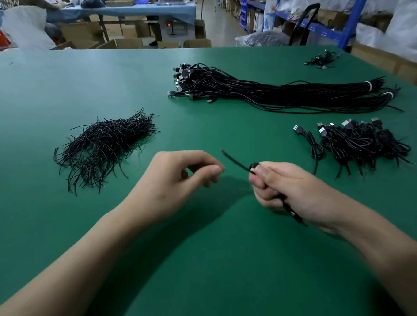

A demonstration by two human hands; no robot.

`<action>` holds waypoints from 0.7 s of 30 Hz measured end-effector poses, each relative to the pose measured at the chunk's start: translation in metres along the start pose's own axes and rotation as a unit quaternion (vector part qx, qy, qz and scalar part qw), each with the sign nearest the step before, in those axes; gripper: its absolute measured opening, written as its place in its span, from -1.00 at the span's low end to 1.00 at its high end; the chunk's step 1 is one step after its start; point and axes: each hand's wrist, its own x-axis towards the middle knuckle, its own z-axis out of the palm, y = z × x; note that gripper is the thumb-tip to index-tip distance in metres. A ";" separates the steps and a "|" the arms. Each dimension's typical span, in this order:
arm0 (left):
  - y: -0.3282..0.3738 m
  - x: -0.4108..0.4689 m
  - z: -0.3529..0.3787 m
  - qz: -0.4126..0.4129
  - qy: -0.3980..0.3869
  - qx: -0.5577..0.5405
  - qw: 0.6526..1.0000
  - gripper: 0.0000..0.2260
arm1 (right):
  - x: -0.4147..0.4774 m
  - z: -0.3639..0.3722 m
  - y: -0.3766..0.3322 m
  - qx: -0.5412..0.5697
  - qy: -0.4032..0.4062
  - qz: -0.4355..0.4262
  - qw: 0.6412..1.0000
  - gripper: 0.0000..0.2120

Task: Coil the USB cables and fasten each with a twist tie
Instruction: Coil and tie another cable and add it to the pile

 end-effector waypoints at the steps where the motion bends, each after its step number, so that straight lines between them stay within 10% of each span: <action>1: 0.001 -0.001 0.001 -0.029 0.008 -0.036 0.999 -0.88 | 0.001 0.002 0.000 0.037 0.013 -0.013 0.999 -0.69; 7: 0.021 -0.010 0.038 -0.096 -0.099 -0.209 0.968 -0.47 | 0.007 0.021 -0.008 0.246 0.062 -0.079 0.964 -0.69; 21: 0.044 -0.016 0.058 -0.089 -0.009 -0.215 0.972 -0.70 | 0.003 0.041 -0.015 0.263 0.070 -0.093 0.958 -0.66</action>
